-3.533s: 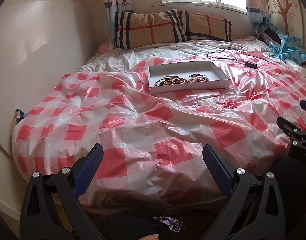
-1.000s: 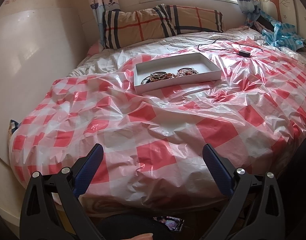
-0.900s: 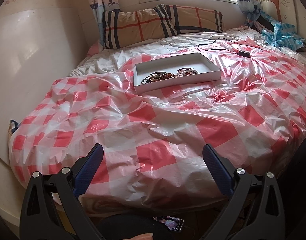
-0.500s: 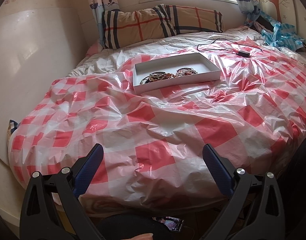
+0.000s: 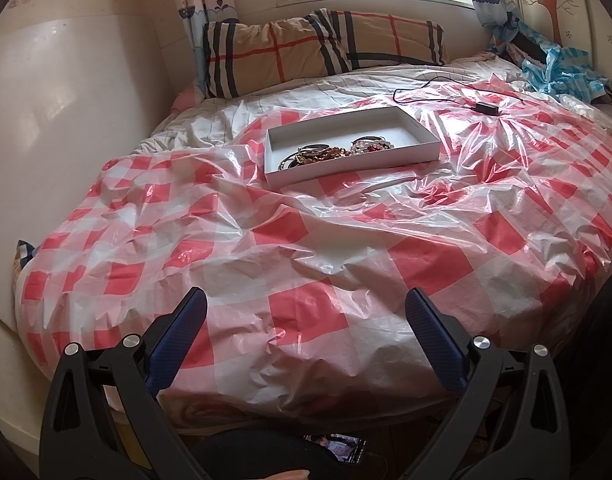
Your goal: Organize jewelry
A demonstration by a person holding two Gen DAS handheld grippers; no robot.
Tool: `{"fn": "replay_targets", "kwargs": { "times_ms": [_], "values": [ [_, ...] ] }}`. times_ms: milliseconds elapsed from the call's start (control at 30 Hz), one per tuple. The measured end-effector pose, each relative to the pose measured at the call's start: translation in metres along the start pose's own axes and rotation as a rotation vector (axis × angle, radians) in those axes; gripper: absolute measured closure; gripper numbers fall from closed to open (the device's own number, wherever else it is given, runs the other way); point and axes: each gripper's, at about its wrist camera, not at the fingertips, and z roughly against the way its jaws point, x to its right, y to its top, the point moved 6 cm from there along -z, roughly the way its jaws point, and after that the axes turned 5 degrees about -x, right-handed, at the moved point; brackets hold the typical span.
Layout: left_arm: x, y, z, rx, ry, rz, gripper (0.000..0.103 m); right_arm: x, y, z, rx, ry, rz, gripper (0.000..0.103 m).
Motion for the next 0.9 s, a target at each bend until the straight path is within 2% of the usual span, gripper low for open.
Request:
{"fn": "replay_targets", "kwargs": {
  "times_ms": [267, 500, 600, 733, 900],
  "values": [
    [0.000, 0.001, -0.001, -0.002, 0.002, -0.002, 0.008, -0.001, 0.000, 0.000, -0.001, -0.002, 0.002, 0.007],
    [0.004, 0.002, -0.006, -0.054, 0.021, -0.031, 0.008, -0.002, -0.001, -0.001, -0.002, -0.002, 0.001, 0.007],
    [-0.003, 0.003, -0.004, -0.058, 0.016, -0.009, 0.007, -0.003, -0.002, -0.003, -0.007, -0.006, 0.007, 0.007],
    [-0.010, 0.006, 0.001, -0.028, 0.005, 0.037, 0.008, -0.003, -0.005, -0.014, -0.016, -0.014, 0.014, 0.007],
    [-0.020, 0.015, -0.012, -0.020, 0.064, 0.039, 0.007, -0.003, -0.015, -0.045, -0.045, -0.052, 0.042, 0.007]
  ]
}}
